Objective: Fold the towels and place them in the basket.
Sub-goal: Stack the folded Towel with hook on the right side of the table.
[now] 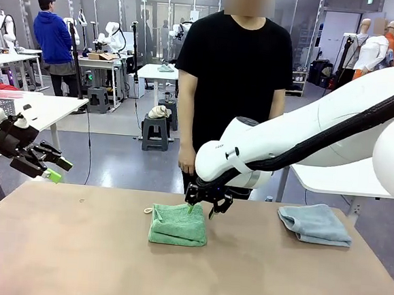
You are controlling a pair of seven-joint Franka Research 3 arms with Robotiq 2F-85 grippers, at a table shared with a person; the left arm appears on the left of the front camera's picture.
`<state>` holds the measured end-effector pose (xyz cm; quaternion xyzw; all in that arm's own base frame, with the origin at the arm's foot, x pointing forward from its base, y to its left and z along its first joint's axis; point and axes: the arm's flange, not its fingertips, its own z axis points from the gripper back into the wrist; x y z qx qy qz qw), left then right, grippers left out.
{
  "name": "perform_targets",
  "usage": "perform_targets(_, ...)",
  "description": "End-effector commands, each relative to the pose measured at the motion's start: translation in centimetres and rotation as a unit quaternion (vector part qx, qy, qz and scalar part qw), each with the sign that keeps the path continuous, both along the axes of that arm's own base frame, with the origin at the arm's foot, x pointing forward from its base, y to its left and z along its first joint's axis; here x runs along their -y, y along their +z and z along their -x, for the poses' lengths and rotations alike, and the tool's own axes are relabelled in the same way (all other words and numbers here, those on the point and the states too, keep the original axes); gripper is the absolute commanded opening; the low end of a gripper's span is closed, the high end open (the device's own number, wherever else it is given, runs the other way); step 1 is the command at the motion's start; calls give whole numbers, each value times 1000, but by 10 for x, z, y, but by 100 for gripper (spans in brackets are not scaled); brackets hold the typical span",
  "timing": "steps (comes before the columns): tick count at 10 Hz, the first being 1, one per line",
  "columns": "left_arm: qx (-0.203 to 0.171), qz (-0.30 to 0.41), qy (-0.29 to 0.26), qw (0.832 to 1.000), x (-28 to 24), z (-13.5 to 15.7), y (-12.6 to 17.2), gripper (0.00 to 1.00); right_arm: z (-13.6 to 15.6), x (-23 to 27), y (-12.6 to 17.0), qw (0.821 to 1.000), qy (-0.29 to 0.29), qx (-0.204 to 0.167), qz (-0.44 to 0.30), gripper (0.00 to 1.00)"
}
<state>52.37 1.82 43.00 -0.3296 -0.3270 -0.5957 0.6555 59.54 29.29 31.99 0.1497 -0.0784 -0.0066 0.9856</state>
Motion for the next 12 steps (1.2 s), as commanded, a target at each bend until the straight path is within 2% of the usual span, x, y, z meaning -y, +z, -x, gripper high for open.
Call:
perform_targets(1,1,-1,0,1000,-1,1,1,80,-6,-5,-4,1000,-13,4,8,73)
perform_targets(5,1,-1,0,1000,-1,1,1,80,-9,-5,-12,1000,-4,-6,-3,73)
perform_targets(6,1,-1,0,1000,-1,1,1,80,-10,-5,-15,1000,-2,-6,-4,57)
perform_targets(7,1,-1,0,1000,-1,1,1,80,-12,-4,-17,1000,-3,-9,-5,54)
perform_targets(8,1,-1,0,1000,-1,1,1,80,-12,-4,-18,1000,-2,-10,-5,39)
perform_targets(9,1,-1,0,1000,-1,1,1,80,-12,-3,-18,1000,-1,-11,-6,35)
perform_targets(10,1,-1,0,1000,-1,1,1,80,-12,-3,-17,1000,-1,-11,-6,36)
perform_targets(11,1,-1,0,1000,-1,1,1,80,-11,-3,-16,1000,1,-13,-5,17)
perform_targets(12,1,-1,0,1000,-1,1,1,80,-10,-5,-15,1000,4,-15,-2,17)
